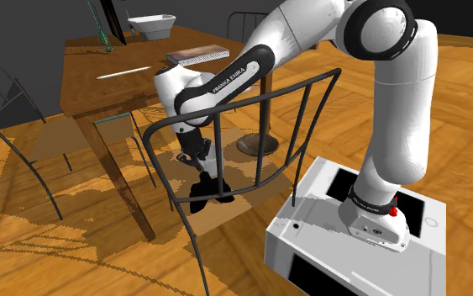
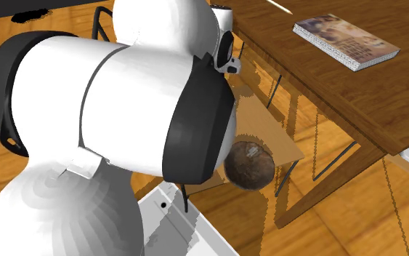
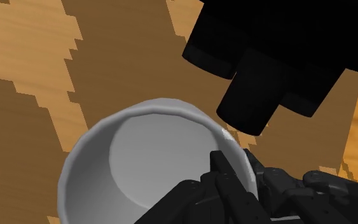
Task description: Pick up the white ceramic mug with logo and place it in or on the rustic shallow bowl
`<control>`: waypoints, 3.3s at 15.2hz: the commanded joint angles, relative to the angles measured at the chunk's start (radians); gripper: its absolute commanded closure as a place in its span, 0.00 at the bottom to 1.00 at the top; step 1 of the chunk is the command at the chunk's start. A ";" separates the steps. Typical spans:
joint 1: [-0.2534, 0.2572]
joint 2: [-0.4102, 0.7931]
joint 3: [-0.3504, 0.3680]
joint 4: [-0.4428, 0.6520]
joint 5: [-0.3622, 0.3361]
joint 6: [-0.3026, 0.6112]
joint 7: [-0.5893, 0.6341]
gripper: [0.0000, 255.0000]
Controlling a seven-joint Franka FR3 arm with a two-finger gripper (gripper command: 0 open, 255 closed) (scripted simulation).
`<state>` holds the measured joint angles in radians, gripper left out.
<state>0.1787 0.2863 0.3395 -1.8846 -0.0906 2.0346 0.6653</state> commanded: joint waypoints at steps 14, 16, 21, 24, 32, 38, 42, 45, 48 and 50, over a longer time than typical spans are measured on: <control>-0.006 -0.073 0.009 0.112 0.030 -0.180 -0.019 1.00; -0.007 -0.079 0.009 0.131 0.032 -0.205 -0.020 1.00; -0.050 -0.176 -0.010 0.041 0.061 -0.206 -0.089 1.00; -0.086 -0.260 -0.037 -0.055 0.082 -0.189 -0.159 1.00; -0.168 -0.448 -0.134 -0.256 0.102 -0.170 -0.348 1.00; -0.194 -0.490 -0.172 -0.339 0.095 -0.128 -0.411 1.00; -0.194 -0.472 -0.170 -0.376 0.092 -0.073 -0.408 1.00; -0.194 -0.457 -0.169 -0.402 0.090 -0.032 -0.405 1.00; -0.194 -0.439 -0.168 -0.426 0.087 0.009 -0.402 1.00; -0.194 -0.425 -0.167 -0.442 0.084 0.039 -0.399 1.00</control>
<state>-0.0156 -0.1458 0.1720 -2.3186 -0.0051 2.0582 0.2644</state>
